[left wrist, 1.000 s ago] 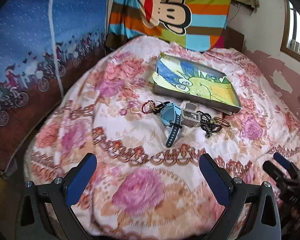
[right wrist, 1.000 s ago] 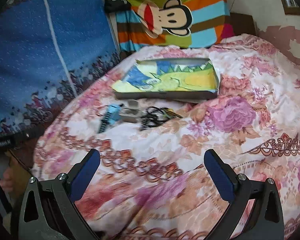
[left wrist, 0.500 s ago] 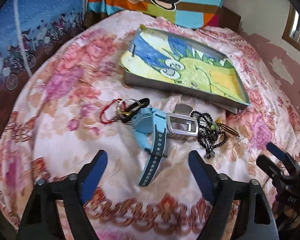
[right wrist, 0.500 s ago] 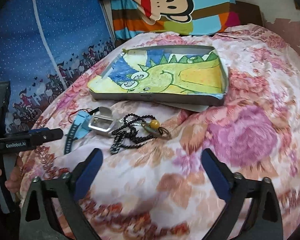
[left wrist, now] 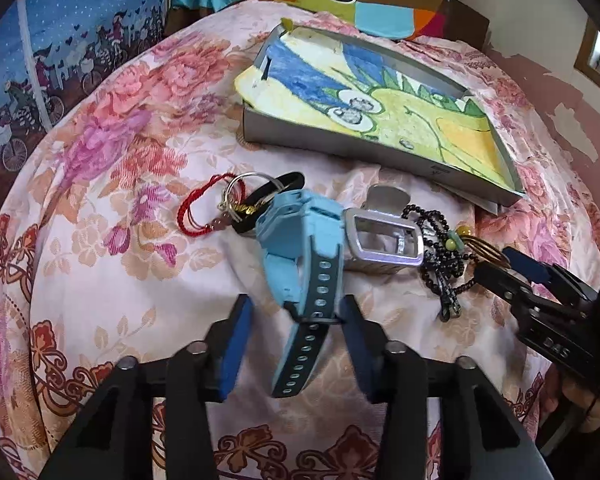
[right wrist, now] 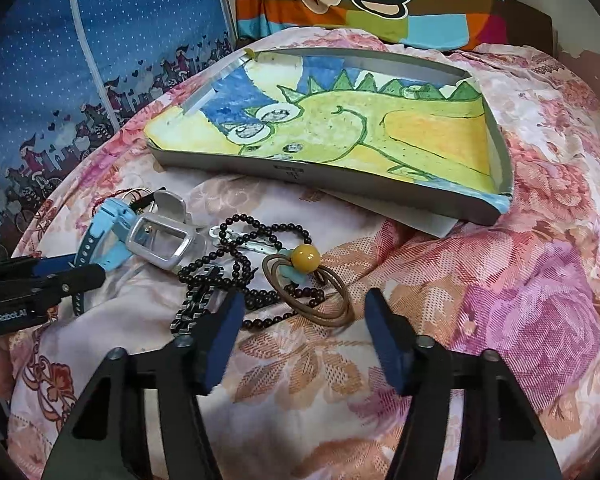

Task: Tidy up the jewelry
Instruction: 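Grasp the light blue watch with the left tool while the right tool grasps the yellow-bead ring cord, then carry the watch into the tray and open the left tool while the right tool drops the ring cord there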

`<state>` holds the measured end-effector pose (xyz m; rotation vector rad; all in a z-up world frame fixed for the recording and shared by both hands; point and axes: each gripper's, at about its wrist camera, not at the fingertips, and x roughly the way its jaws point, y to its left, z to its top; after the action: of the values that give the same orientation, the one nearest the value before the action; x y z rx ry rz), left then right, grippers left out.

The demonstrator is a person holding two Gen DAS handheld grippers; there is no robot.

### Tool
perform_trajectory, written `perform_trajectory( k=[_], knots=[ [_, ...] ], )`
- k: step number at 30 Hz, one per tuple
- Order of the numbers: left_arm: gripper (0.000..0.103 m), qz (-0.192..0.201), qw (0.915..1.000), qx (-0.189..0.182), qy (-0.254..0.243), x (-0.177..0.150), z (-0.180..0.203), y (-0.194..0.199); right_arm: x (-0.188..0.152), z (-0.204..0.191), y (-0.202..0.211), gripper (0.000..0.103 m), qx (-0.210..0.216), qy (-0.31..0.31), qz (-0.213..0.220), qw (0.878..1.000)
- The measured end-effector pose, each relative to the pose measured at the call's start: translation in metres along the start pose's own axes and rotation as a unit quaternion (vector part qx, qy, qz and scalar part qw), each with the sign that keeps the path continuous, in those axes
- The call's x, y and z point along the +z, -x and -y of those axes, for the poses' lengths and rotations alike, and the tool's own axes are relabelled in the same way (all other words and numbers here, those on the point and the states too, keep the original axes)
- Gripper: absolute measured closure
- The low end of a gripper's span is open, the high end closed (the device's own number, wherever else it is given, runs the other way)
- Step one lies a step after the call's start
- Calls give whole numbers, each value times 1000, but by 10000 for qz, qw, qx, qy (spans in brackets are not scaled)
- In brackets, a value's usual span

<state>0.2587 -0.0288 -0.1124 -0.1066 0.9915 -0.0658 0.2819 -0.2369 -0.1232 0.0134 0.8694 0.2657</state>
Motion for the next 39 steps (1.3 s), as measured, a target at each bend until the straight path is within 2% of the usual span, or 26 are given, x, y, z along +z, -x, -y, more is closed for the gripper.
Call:
perform_trajectory(
  k=[2,5,8,16,21,28,32,39],
  knots=[
    [75,56,10000,-71,-29,0,0,2,0,0,-1,66,12,21,-6,10000],
    [76,186,9998,-98,-45,0,0,7,0,1,0,84,11,9,30,10000],
    [78,337,9993,-180,13,0,-2,13,1,4,5,98,45,-66,128,9999],
    [80,618,9976,-324,-1,9,0,35,9,7,24,99,313,-112,429,9985],
    [80,584,9965,-560,221,20,-2,44,22,9,40,99,489,-92,647,9967],
    [80,935,9920,-808,253,60,2,57,55,6,54,99,695,-14,1075,9918],
    [80,1129,9899,-859,56,88,12,47,83,4,47,99,785,-31,1289,9885],
    [80,1465,9831,-1071,230,129,13,16,123,4,9,99,922,-235,1327,9866]
  ],
)
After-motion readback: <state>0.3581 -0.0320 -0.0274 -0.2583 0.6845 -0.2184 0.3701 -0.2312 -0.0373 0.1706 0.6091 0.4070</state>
